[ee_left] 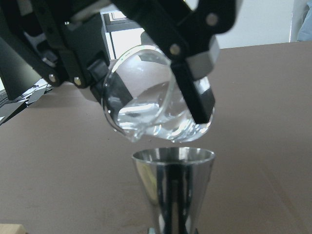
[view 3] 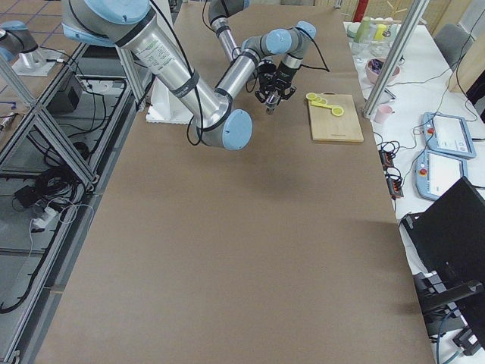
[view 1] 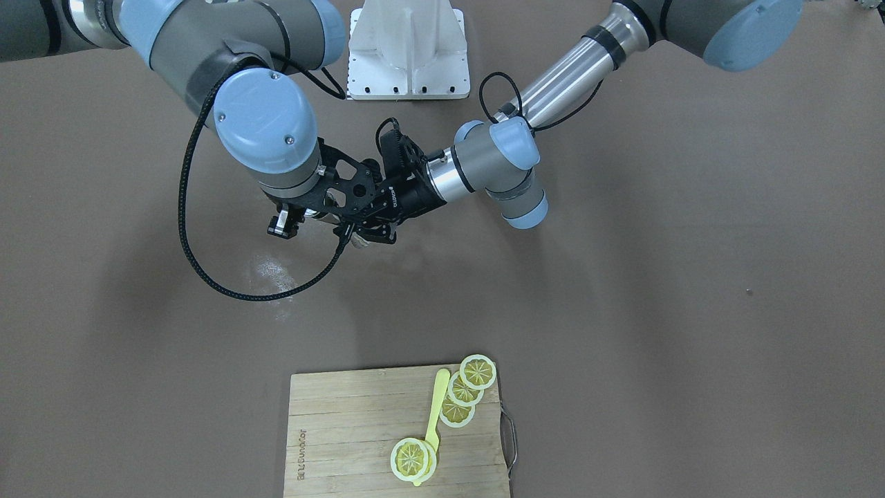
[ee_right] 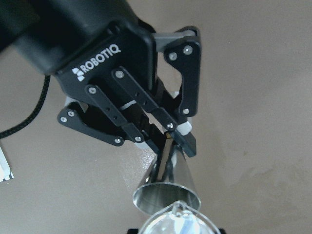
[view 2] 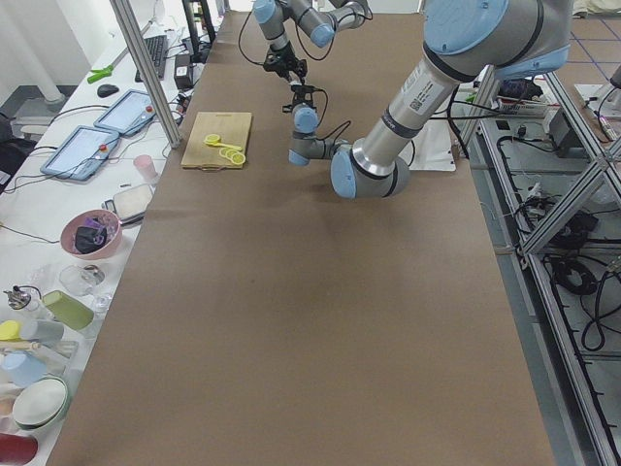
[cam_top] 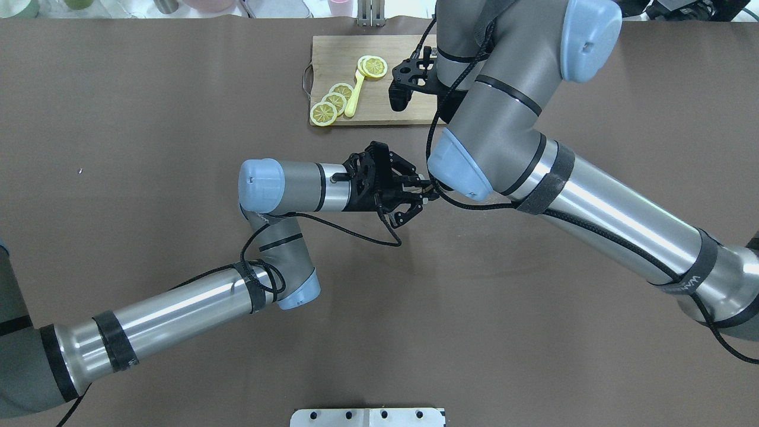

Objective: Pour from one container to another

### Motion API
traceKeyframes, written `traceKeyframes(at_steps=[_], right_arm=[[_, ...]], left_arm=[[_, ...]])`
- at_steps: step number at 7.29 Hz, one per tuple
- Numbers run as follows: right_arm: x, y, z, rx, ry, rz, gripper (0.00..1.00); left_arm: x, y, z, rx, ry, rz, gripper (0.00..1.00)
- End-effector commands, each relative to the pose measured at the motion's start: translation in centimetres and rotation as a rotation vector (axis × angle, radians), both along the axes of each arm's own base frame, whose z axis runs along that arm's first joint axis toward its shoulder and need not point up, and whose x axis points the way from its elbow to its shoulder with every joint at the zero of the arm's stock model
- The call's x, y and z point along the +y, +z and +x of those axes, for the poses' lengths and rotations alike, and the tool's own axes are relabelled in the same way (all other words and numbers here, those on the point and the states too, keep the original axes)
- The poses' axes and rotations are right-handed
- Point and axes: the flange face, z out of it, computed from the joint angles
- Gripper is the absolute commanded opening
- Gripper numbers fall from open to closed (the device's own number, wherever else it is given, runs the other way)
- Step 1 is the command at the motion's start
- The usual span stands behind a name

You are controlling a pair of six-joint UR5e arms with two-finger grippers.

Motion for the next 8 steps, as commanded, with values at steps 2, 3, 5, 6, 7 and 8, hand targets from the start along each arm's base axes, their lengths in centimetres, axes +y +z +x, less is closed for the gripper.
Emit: traceKeyframes(at_steps=[2,3,5,6,7,8], right_arm=[[0.11,0.10,0.35,0.016,-0.007,-0.013,0.00],[0.11,-0.26,0.36,0.018,-0.007,-0.015,0.00],[0.12,-0.12,0.22,0.025,-0.011,-0.021,0.00],[0.13,-0.17,0.23,0.030,-0.011,-0.027,0.00],[0.08,-0.63,0.18,0.033,-0.019,-0.028,0.00],[0.05,-0.56,0.15,0.035,-0.027,-0.027,0.00]], left_arm=[[0.03,-0.01,0.01,0.001,0.000,0.000,0.00],[0.15,0.10,0.04,0.002,0.002,0.000,0.00],[0.35,0.21,0.16,0.002,0.005,0.001,0.00],[0.45,0.08,0.22,0.005,0.007,0.003,0.00],[0.63,0.07,0.41,0.007,0.000,-0.001,0.00],[0.79,-0.04,0.57,0.007,0.001,-0.002,0.00]])
